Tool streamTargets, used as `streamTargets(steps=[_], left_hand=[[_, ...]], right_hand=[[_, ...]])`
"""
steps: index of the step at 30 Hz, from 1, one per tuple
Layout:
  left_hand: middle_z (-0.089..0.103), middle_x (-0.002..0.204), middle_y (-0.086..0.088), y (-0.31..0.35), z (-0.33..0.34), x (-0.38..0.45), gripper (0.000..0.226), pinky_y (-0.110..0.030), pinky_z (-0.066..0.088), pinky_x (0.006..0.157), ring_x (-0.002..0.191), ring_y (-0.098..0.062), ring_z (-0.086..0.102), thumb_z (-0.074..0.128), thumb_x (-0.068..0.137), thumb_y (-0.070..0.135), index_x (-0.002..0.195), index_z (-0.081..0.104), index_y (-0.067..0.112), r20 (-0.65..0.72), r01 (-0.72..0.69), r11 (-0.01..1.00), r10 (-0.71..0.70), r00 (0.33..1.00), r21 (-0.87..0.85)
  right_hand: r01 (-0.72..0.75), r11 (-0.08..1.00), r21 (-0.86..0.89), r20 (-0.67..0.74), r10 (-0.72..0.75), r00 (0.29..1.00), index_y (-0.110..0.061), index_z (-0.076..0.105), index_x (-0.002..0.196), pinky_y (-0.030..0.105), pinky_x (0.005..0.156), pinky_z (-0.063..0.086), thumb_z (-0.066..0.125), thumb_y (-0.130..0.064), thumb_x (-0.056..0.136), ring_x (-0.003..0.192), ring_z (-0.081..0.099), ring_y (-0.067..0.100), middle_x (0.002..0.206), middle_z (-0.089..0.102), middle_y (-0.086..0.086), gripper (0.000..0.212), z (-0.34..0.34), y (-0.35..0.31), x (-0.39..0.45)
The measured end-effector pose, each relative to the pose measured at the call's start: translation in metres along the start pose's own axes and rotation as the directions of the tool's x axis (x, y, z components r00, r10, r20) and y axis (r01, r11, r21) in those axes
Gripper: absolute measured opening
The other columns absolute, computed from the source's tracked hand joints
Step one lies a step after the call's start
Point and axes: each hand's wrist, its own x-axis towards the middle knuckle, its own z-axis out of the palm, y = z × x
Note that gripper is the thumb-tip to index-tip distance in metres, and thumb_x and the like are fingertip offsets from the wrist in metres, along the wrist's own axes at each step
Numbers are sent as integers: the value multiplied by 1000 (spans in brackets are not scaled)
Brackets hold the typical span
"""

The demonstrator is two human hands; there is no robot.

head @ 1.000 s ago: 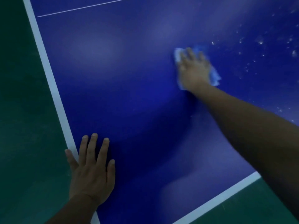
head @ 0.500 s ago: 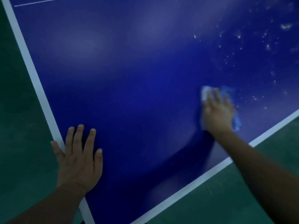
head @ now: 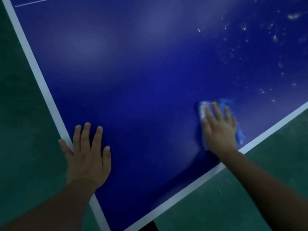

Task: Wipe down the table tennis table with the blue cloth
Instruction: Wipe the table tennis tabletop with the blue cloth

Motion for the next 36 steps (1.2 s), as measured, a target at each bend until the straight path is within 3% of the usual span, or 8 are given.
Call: streamTargets(steps=[4,10,15,17,26,28,33,36], left_hand=[[14,164,-15,0,-1,0,69,-67,-1,116,152,-29,-1,14,96,48,154,29,14,13,7,1000,-7,1000,-1],[9,165,-10,-3,3,0,66,-65,-3,117,153,-25,-6,14,98,47,156,25,18,-9,7,999,-7,1000,-37],[13,164,-12,-4,4,1,64,-67,-1,116,153,-28,0,17,98,45,155,28,17,-20,-12,999,11,1000,-46],[13,164,-12,-4,5,1,64,-68,-1,116,153,-28,-1,17,99,46,154,28,17,-18,-10,999,9,1000,-46],[14,164,-13,-3,4,0,63,-69,0,115,153,-29,0,18,99,45,154,28,16,-14,-12,999,12,1000,-32],[12,165,-12,-3,4,1,64,-68,-1,115,153,-29,-1,17,98,45,155,26,17,-5,-12,1000,12,1000,-27],[13,164,-14,-4,6,1,65,-69,-1,115,152,-31,0,18,98,45,155,27,16,-14,-6,1000,5,1000,-23],[14,164,-14,-4,8,1,64,-69,-1,115,152,-31,0,19,99,46,154,27,16,-17,-15,1000,15,1000,-10]], right_hand=[[-179,982,66,1,180,984,-39,29,154,59,120,8,22,-50,102,153,6,33,166,16,-9,54,-8,-20,53],[455,890,-34,49,-453,890,-44,28,153,58,119,9,30,-44,105,153,6,33,166,16,-11,49,-10,-164,160],[981,130,-141,255,-953,163,-38,39,150,64,116,14,36,-41,101,148,21,43,162,31,0,49,2,-133,73],[997,14,-77,298,-954,36,-38,43,147,64,116,16,39,-39,102,149,23,40,161,32,-2,45,1,-69,40],[580,814,-39,64,-577,814,-38,30,154,59,119,12,19,-49,101,153,9,35,165,20,-6,56,-21,-122,153],[626,779,-50,70,-622,780,-39,31,154,61,119,11,25,-47,101,152,11,38,165,22,-5,54,-13,-160,141],[942,333,-47,142,-931,336,-38,44,147,63,116,13,47,-38,96,149,20,42,161,32,-2,51,15,-98,-19],[934,353,-48,195,-914,355,-37,44,144,64,115,21,46,-38,96,147,27,41,159,33,-3,48,7,-23,-43]])
